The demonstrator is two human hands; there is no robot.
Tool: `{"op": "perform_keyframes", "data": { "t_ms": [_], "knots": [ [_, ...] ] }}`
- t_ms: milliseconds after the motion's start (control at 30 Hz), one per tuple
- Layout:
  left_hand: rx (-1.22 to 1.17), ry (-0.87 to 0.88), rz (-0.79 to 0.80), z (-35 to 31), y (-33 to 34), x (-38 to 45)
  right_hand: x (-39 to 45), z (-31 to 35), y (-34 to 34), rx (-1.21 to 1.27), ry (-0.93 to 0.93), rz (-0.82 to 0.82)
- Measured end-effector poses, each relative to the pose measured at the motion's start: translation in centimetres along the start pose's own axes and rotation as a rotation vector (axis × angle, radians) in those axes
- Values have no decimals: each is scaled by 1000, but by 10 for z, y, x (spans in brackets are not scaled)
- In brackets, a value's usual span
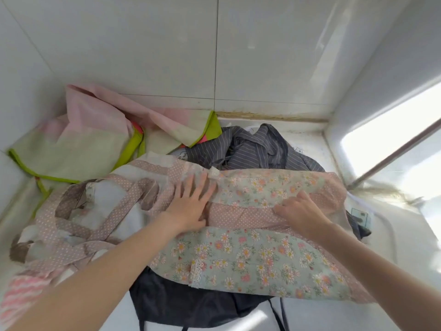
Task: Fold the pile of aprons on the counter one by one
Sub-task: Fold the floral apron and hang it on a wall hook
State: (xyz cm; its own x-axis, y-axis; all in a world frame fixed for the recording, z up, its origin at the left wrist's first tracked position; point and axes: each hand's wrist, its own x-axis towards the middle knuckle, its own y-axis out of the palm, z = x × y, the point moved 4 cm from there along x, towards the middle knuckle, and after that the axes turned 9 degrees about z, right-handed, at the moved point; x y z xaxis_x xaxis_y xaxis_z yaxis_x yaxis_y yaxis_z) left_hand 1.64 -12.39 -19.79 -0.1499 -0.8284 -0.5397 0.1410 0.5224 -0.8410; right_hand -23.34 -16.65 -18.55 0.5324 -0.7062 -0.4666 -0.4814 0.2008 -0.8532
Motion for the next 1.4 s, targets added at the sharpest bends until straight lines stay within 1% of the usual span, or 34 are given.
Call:
{"op": "perform_keyframes", "data": {
  "t_ms": [67,133,200,233,267,300,333,367,400,433,467,500,533,567,600,667,767,833,900,1000,1033,1133,1167,1200,1233,1267,1300,1333,1367,1400],
  "knots": [
    [-62,-5,112,1,22,8,1,5,16,50,15,127],
    [-80,-28,143,3,32,11,5,14,26,95,28,288],
    [-40,-48,172,4,33,11,10,20,20,154,11,464],
    [-40,-53,176,4,31,10,13,20,10,211,-3,528],
    [-50,-59,173,4,29,9,19,18,0,296,-11,557],
    [-52,-64,168,6,28,8,26,16,-15,399,-32,521],
    [-54,-64,162,8,27,6,35,12,-31,518,-41,410],
    [-72,-62,135,11,23,3,45,8,-48,617,-36,245],
    [-148,-78,65,16,17,0,56,6,-63,646,-21,61],
    [-281,-127,-41,25,9,-1,68,6,-73,629,0,-61],
    [-466,-196,-165,36,-1,-2,79,8,-79,596,16,-96],
    [-678,-276,-277,48,-11,-1,90,12,-81,563,28,-62],
    [-900,-350,-354,60,-16,3,100,17,-81,536,24,-1],
    [-1092,-412,-374,69,-20,7,108,23,-78,523,12,55],
    [-1220,-456,-341,76,-23,15,113,27,-76,528,3,73],
    [-1266,-525,-231,80,-25,26,118,30,-71,568,24,6],
    [-1323,-559,-187,82,-15,35,118,30,-72,548,38,-117],
    [-1274,-528,-190,84,-8,36,116,32,-75,560,16,-152],
    [-1220,-488,-264,88,-5,37,118,32,-75,562,24,-162],
    [-1325,-501,-435,98,4,26,121,20,-70,615,171,-211],
    [-1310,-512,-454,101,8,24,123,15,-69,608,230,-216],
    [-1092,-530,-391,99,12,19,130,17,-65,507,296,-171],
    [-1022,-545,-392,97,8,16,130,19,-66,487,308,-181],
    [-911,-557,-433,95,1,13,128,24,-69,477,310,-233],
    [-761,-528,-514,88,-10,11,123,31,-73,454,291,-316],
    [-602,-438,-595,77,-20,9,117,40,-75,421,246,-410],
    [-475,-304,-611,62,-28,10,111,53,-74,383,186,-479],
    [-394,-153,-558,44,-29,12,105,67,-67,338,117,-489],
    [-350,-42,-459,24,-22,15,100,82,-54,290,50,-434],
    [-301,8,-334,9,-10,18,95,91,-39,242,6,-344]
  ]
}}
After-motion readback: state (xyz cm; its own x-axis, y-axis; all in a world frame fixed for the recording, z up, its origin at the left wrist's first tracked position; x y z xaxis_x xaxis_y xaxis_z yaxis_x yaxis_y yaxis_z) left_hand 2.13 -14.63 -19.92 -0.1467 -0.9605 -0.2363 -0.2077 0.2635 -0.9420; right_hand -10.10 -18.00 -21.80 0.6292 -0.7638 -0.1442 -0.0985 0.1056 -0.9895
